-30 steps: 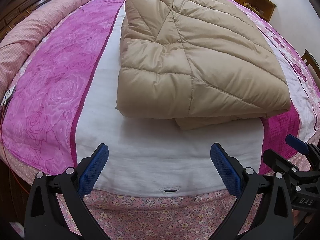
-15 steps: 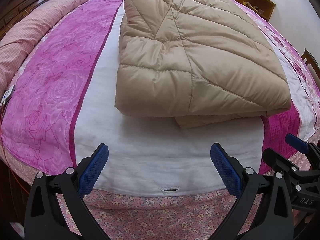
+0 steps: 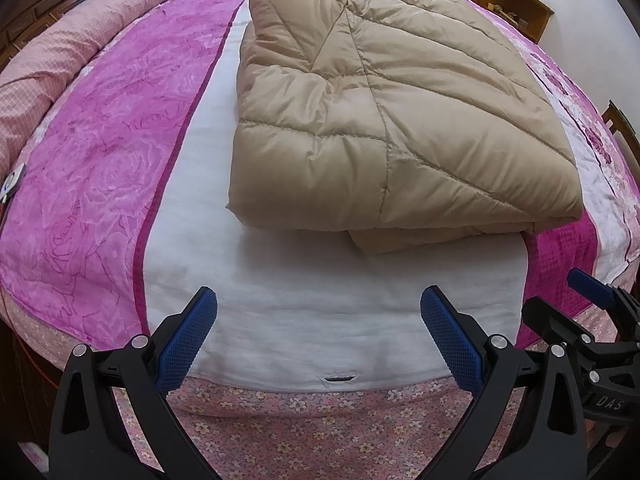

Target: Fold large clothes

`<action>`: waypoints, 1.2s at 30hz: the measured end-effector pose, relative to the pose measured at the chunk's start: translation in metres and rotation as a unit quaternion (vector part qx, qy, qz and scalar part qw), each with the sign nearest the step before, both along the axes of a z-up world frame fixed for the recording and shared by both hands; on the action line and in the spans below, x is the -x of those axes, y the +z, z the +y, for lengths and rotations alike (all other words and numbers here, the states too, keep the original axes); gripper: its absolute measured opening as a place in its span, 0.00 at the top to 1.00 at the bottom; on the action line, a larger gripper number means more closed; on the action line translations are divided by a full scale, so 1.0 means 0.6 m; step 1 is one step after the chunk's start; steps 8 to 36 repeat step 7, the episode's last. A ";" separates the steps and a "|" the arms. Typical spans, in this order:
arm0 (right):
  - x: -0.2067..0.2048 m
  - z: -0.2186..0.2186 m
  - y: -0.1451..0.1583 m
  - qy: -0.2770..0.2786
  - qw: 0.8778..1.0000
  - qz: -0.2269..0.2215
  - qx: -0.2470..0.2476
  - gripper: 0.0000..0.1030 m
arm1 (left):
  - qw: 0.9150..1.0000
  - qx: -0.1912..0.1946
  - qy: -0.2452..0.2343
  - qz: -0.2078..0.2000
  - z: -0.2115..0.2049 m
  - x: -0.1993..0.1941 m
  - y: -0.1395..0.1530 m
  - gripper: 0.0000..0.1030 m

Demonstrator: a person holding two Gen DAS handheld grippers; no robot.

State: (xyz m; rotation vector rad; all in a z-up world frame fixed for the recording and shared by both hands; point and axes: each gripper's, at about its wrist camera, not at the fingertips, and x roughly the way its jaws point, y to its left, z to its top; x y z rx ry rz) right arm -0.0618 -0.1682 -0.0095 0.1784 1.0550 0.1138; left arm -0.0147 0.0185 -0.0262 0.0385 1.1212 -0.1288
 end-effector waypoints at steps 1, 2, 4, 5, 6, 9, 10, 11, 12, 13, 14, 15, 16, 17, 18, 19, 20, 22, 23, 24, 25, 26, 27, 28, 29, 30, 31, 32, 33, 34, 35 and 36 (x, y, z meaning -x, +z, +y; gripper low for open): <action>0.000 0.000 -0.001 0.000 1.000 0.001 0.000 0.05 | 1.000 0.003 0.000 0.003 0.001 -0.001 -0.002 0.05; 0.000 0.001 -0.002 0.000 1.000 0.001 0.000 0.05 | 1.000 0.005 0.002 0.007 0.002 -0.002 -0.003 0.05; 0.000 -0.001 -0.004 0.001 1.000 0.004 0.000 0.05 | 1.000 0.003 0.009 0.014 0.007 -0.005 -0.006 0.05; 0.001 -0.004 -0.004 0.003 1.000 0.007 0.001 0.05 | 1.000 0.004 0.010 0.017 0.012 -0.005 -0.006 0.05; 0.002 -0.010 -0.003 0.003 1.000 0.009 0.003 0.05 | 1.000 0.006 0.011 0.018 0.018 -0.004 -0.005 0.05; 0.003 -0.019 -0.001 0.002 1.000 0.009 0.007 0.05 | 1.000 0.007 0.013 0.017 0.032 -0.004 -0.002 0.05; 0.003 -0.019 -0.001 0.002 1.000 0.009 0.007 0.05 | 1.000 0.007 0.013 0.017 0.032 -0.004 -0.002 0.05; 0.003 -0.019 -0.001 0.002 1.000 0.009 0.007 0.05 | 1.000 0.007 0.013 0.017 0.032 -0.004 -0.002 0.05; 0.003 -0.019 -0.001 0.002 1.000 0.009 0.007 0.05 | 1.000 0.007 0.013 0.017 0.032 -0.004 -0.002 0.05; 0.003 -0.019 -0.001 0.002 1.000 0.009 0.007 0.05 | 1.000 0.007 0.013 0.017 0.032 -0.004 -0.002 0.05; 0.003 -0.019 -0.001 0.002 1.000 0.009 0.007 0.05 | 1.000 0.007 0.013 0.017 0.032 -0.004 -0.002 0.05; 0.003 -0.019 -0.001 0.002 1.000 0.009 0.007 0.05 | 1.000 0.007 0.013 0.017 0.032 -0.004 -0.002 0.05; 0.003 -0.019 -0.001 0.002 1.000 0.009 0.007 0.05 | 1.000 0.007 0.013 0.017 0.032 -0.004 -0.002 0.05; 0.003 -0.019 -0.001 0.002 1.000 0.009 0.007 0.05 | 1.000 0.007 0.013 0.017 0.032 -0.004 -0.002 0.05; 0.003 -0.019 -0.001 0.002 1.000 0.009 0.007 0.05 | 1.000 0.007 0.013 0.017 0.032 -0.004 -0.002 0.05; 0.003 -0.019 -0.001 0.002 1.000 0.009 0.007 0.05 | 1.000 0.007 0.013 0.017 0.032 -0.004 -0.002 0.05; 0.003 -0.019 -0.001 0.002 1.000 0.009 0.007 0.05 | 1.000 0.007 0.013 0.017 0.032 -0.004 -0.002 0.05; 0.003 -0.019 -0.001 0.002 1.000 0.009 0.007 0.05 | 1.000 0.007 0.013 0.017 0.032 -0.004 -0.002 0.05; 0.003 -0.019 -0.001 0.002 1.000 0.009 0.007 0.05 | 1.000 0.007 0.013 0.017 0.032 -0.004 -0.002 0.05; 0.003 -0.019 -0.001 0.002 1.000 0.009 0.007 0.05 | 1.000 0.007 0.013 0.017 0.032 -0.004 -0.002 0.05; 0.003 -0.019 -0.001 0.002 1.000 0.009 0.007 0.05 | 1.000 0.007 0.013 0.017 0.032 -0.004 -0.002 0.05; 0.003 -0.019 -0.001 0.002 1.000 0.009 0.007 0.05 | 1.000 0.007 0.013 0.017 0.032 -0.004 -0.002 0.05; 0.003 -0.019 -0.001 0.002 1.000 0.009 0.007 0.05 | 1.000 0.007 0.013 0.017 0.032 -0.004 -0.002 0.05; 0.003 -0.019 -0.001 0.002 1.000 0.009 0.007 0.05 | 1.000 0.007 0.013 0.017 0.032 -0.004 -0.002 0.05; 0.003 -0.019 -0.001 0.002 1.000 0.009 0.007 0.05 | 1.000 0.007 0.013 0.017 0.032 -0.004 -0.002 0.05; 0.003 -0.019 -0.001 0.002 1.000 0.009 0.007 0.05 | 1.000 0.007 0.013 0.017 0.032 -0.004 -0.002 0.05; 0.003 -0.019 -0.001 0.002 1.000 0.009 0.007 0.05 | 1.000 0.007 0.013 0.017 0.032 -0.004 -0.002 0.05; 0.003 -0.019 -0.001 0.002 1.000 0.009 0.007 0.05 | 1.000 0.007 0.013 0.017 0.032 -0.004 -0.002 0.05; 0.003 -0.019 -0.001 0.002 1.000 0.009 0.007 0.05 | 1.000 0.007 0.013 0.017 0.032 -0.004 -0.002 0.05; 0.003 -0.019 -0.001 0.002 1.000 0.009 0.007 0.05 | 1.000 0.007 0.013 0.017 0.032 -0.004 -0.002 0.05; 0.003 -0.019 -0.001 0.002 1.000 0.009 0.007 0.05 | 1.000 0.007 0.013 0.017 0.032 -0.004 -0.002 0.05; 0.003 -0.019 -0.001 0.002 1.000 0.009 0.007 0.05 | 1.000 0.007 0.013 0.017 0.032 -0.004 -0.002 0.05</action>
